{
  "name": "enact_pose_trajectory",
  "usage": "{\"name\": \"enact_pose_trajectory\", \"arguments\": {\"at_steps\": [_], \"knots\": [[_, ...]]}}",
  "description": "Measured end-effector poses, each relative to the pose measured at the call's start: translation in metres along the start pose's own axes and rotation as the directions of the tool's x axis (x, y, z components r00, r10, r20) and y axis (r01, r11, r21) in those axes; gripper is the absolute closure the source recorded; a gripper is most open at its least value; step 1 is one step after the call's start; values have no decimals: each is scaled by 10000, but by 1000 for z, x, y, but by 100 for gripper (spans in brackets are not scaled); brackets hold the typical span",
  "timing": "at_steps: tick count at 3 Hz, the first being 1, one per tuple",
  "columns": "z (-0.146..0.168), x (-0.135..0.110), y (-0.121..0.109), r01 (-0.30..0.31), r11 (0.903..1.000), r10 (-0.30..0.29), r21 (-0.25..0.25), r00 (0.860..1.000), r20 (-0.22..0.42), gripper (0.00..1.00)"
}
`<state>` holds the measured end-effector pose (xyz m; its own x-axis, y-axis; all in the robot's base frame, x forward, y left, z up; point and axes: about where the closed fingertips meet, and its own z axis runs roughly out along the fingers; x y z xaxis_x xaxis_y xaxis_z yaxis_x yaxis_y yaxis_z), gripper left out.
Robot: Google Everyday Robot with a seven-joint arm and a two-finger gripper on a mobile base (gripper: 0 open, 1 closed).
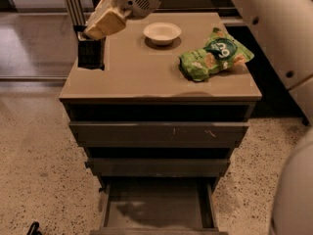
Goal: Place rxbar chocolate into bottom drawer
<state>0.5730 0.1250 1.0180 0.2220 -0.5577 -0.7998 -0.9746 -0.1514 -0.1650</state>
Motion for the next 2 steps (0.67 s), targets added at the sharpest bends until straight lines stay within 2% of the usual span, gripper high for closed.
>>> {"name": "enact_pose_trajectory", "arguments": {"at_steps": [1,2], "knots": [[-18,-20,40,-65,9959,26,904,9991,428,100],[-22,-37,78,279,9806,-475,1941,9941,972,100]]}}
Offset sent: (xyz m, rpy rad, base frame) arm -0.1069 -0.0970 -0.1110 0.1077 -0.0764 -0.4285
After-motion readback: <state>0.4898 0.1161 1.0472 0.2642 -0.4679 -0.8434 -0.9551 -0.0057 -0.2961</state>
